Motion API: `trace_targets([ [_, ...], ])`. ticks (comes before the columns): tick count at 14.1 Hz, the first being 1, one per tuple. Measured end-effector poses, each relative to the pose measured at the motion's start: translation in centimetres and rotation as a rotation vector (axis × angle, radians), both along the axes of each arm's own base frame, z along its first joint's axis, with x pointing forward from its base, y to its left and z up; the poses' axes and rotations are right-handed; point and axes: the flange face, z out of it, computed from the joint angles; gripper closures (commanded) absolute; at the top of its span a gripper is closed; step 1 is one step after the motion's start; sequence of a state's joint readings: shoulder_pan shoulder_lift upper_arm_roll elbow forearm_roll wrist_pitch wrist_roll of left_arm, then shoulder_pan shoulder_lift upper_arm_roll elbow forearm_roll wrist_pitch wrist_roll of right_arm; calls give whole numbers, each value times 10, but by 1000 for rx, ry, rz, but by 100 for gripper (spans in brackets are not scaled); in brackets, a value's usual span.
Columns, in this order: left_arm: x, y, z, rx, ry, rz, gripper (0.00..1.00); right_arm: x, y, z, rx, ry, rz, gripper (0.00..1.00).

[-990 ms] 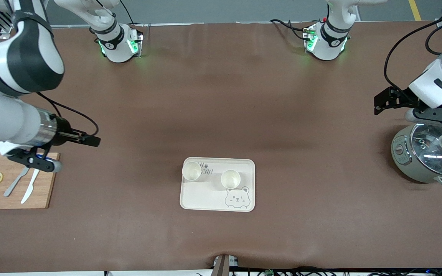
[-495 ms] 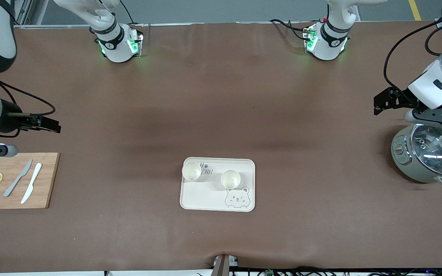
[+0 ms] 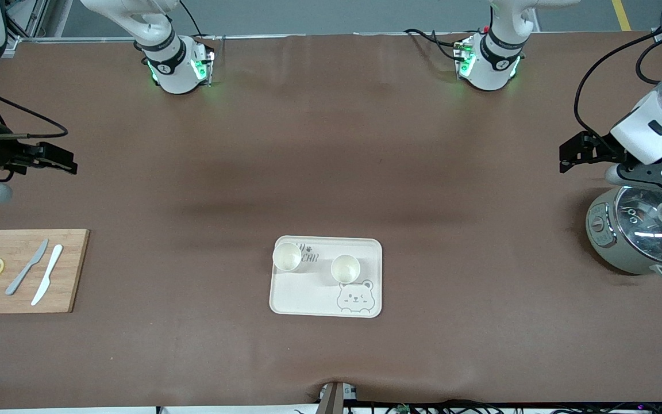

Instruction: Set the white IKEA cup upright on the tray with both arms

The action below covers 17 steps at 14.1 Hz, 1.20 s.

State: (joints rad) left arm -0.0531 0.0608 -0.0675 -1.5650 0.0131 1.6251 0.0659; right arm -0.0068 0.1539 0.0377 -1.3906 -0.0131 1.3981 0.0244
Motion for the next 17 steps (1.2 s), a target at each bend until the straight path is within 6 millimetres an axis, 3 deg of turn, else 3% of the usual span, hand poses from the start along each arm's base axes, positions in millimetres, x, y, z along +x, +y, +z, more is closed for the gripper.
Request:
trace_targets([
  [4,-1,-6,1,-1,-2,0,0,-23,-4,4,0,-48,19,0],
  [7,-1,-6,2,-1,-4,1,0,-40,-9,-4,-1,-58,17,0],
  [11,0,-6,2,-1,-5,1,0,-40,-8,-2,4,-93,71,0],
  [17,-1,-6,2,-1,-4,1,0,-40,-13,20,6,-126,77,0],
])
